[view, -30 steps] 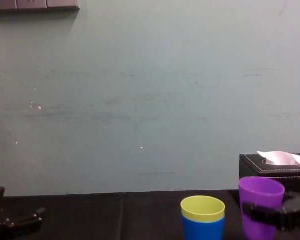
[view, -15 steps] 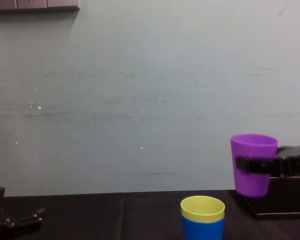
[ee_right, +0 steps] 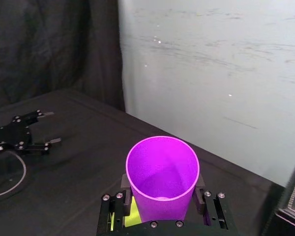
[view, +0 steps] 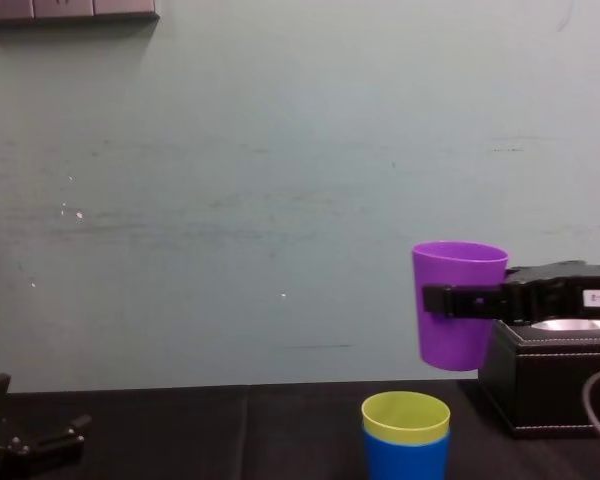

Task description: Stack the three plastic cups sequentially using one hand.

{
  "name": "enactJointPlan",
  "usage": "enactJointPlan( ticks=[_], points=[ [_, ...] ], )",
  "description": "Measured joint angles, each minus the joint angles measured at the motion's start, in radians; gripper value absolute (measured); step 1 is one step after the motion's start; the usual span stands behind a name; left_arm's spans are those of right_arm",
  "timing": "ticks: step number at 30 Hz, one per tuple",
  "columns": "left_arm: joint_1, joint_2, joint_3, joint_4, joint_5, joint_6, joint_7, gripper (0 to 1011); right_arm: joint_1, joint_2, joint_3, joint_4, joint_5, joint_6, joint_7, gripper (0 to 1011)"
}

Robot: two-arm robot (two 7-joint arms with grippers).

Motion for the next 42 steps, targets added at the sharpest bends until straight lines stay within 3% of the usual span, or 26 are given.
enactJointPlan(
  ticks=[20, 42],
  points=[
    [0.0, 0.0, 0.0, 0.0, 0.0, 0.0, 0.0, 1011, 0.02, 0.001, -0.093, 0.026, 0.004, -0.044, -0.012, 726],
    [0.0, 0.0, 0.0, 0.0, 0.0, 0.0, 0.0, 1011, 0.027, -0.005, -0.12, 0.06, 0.006, -0.076, -0.03, 726]
  ],
)
